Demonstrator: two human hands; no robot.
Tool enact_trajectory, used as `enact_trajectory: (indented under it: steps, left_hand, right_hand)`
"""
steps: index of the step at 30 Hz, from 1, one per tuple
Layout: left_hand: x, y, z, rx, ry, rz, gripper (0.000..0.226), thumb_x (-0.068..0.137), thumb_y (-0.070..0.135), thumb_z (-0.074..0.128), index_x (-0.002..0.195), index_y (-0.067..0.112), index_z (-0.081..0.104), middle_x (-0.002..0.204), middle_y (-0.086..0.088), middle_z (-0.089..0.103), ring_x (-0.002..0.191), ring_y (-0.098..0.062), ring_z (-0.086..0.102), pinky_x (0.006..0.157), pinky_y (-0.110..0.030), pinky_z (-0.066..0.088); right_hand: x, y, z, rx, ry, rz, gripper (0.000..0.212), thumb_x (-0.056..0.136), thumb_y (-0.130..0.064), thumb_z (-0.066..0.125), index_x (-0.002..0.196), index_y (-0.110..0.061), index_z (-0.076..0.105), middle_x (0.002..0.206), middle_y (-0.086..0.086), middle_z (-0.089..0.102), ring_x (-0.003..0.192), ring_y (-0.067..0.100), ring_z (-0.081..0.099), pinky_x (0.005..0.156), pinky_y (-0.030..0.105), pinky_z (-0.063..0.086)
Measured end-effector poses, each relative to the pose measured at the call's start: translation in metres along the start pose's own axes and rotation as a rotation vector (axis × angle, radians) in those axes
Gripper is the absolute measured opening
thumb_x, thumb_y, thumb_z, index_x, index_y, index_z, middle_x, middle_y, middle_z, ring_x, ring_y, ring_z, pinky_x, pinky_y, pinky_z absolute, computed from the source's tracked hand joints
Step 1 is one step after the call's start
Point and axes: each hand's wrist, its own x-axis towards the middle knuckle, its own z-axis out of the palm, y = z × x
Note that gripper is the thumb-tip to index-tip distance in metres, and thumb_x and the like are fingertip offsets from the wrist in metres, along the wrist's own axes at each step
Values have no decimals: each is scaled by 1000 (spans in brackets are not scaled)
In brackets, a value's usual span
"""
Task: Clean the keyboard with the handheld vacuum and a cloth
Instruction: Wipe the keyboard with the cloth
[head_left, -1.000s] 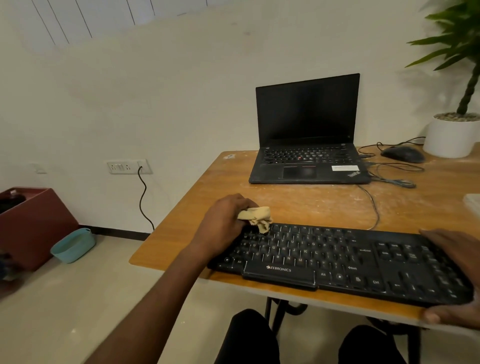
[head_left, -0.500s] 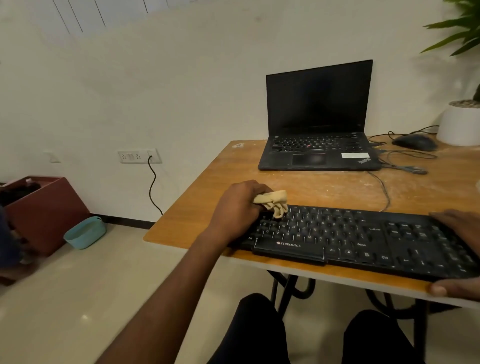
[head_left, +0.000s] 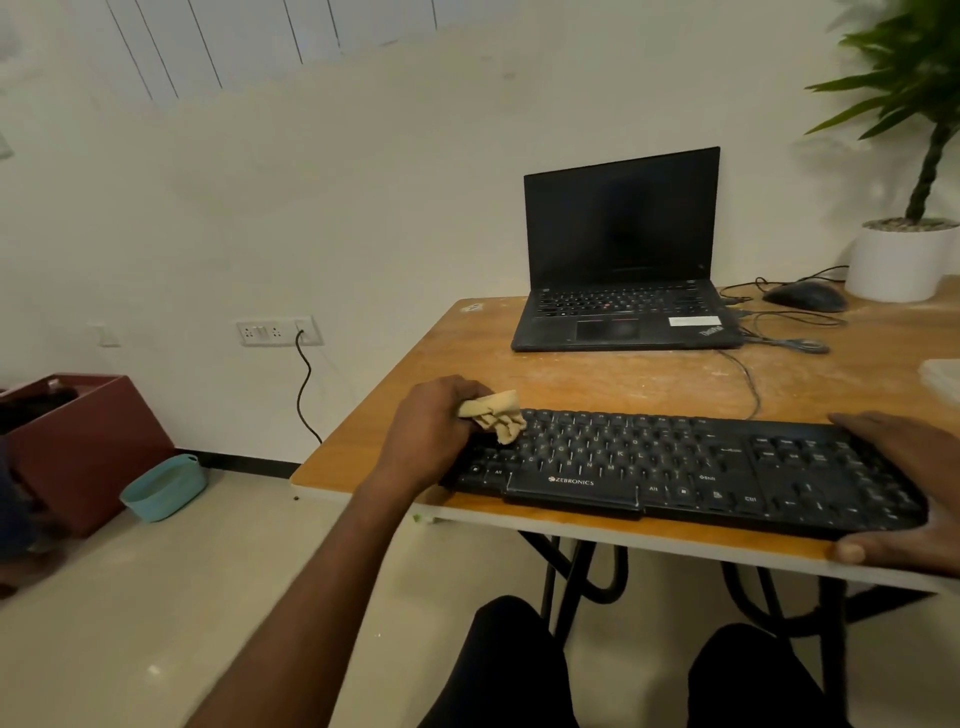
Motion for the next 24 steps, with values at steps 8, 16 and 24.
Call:
enact_trajectory:
  steps: [8,16,24]
  left_hand:
    - [4,15,6,120,-25,46,35,93,2,68,118,23,79,111,3,75,96,-13,64,80,-31,53]
    - [-13,1,-16,51,-47,-3,25,92,9,76,115,18,80,110,1,77,97,-15,67,82,-33,54]
    - [-2,46,7,80,-62,78,29,92,8,74,118,20,79,113,0,76,98,-14,63,82,-31,49]
  right_hand:
    - [-1,0,0,14,21,-33,123,42,-96,70,146,-66,11,149,-6,46,132,25,46,107,55,43]
    - [-9,-13,-12,27,-19,-47,122,47,-99,65,146,-64,3,157,-4,36,135,18,39,110,47,41]
    - [-20,-25,-22,60,-57,-52,133,44,-103,59,155,-49,9,161,0,33,137,18,38,111,44,40]
